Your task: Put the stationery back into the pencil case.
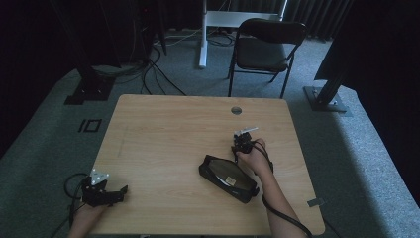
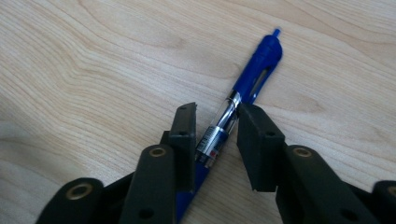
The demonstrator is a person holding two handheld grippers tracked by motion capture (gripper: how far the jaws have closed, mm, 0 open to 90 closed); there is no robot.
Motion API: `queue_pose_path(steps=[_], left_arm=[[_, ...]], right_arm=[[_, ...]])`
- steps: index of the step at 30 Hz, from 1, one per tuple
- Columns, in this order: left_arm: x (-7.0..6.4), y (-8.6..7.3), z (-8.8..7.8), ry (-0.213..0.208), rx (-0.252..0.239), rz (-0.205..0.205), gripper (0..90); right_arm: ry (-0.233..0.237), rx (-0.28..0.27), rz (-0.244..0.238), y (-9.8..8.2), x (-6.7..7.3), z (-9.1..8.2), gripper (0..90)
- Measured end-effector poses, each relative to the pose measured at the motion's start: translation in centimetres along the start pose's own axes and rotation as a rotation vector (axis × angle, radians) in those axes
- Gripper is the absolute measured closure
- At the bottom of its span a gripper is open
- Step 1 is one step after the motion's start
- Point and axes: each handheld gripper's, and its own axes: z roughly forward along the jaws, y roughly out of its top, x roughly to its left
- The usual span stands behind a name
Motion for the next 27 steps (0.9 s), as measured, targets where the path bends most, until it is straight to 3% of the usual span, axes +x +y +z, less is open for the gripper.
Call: queue_pose_path(steps=[8, 20, 27], left_arm=[[0.0, 0.0, 0.0, 0.000, 0.000, 0.000, 0.2], [0.0, 0.0, 0.0, 0.000, 0.000, 0.000, 0.2], [0.0, 0.0, 0.0, 0.000, 0.000, 0.000, 0.2]], right_arm=[[0.024, 0.017, 0.001, 0.1, 0.2, -0.1, 79.0], [0.031, 0.016, 0.031, 0.0, -0.1, -0.3, 79.2], [0.024, -0.020, 0.046, 0.4, -0.7, -1.3, 79.2]])
